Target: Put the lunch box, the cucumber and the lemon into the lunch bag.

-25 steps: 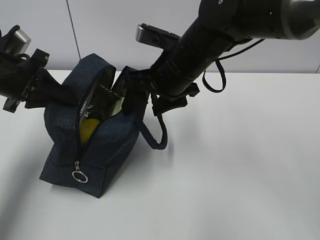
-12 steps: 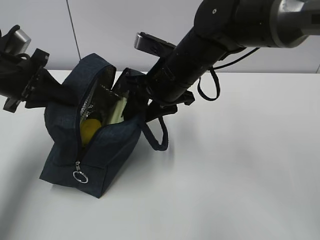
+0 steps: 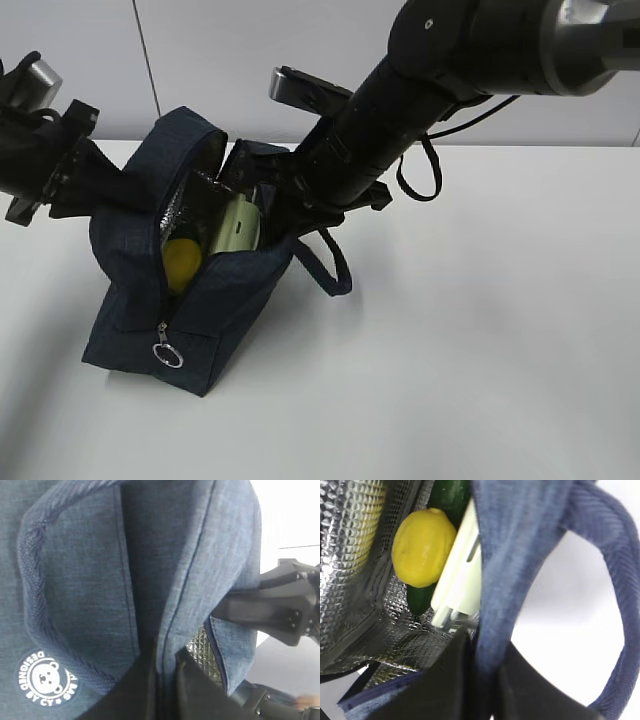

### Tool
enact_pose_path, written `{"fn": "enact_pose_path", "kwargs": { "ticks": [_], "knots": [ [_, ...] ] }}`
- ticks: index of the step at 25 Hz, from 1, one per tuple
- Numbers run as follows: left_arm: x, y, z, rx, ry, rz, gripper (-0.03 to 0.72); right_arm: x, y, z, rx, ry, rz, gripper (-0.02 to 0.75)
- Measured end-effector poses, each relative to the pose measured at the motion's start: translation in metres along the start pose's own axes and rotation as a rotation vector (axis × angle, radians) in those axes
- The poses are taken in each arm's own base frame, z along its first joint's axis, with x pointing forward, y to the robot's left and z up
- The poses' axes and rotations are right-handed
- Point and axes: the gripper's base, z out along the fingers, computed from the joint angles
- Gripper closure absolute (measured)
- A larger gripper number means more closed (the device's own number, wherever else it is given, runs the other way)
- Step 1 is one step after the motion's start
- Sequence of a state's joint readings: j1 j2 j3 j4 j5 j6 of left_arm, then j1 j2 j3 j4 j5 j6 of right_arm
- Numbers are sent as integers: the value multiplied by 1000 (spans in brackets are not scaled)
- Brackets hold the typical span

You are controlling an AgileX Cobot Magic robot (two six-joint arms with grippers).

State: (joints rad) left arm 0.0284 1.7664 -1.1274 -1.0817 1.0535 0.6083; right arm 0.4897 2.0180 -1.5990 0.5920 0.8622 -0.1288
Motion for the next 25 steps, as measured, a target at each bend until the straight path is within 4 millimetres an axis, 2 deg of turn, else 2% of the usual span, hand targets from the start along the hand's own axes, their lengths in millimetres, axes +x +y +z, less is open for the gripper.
{"fn": "enact_pose_path", "kwargs": {
  "ticks": [2,4,11,21,25],
  "knots": [
    [0,0,0,-1,1,-1,688,0,0,0,2,1,-5,711],
    [0,0,0,0,3,-4,688,0,0,0,5,1,-16,734],
    [6,-15,14,37,42,15,688,-3,-1,-12,92,58,-125,737],
    [13,-44,40,102,36,22,688,-13,4,-47,256,162,-200,737],
    [14,-53,51,103,5,22,688,-20,2,-59,346,147,-211,738]
  ]
}}
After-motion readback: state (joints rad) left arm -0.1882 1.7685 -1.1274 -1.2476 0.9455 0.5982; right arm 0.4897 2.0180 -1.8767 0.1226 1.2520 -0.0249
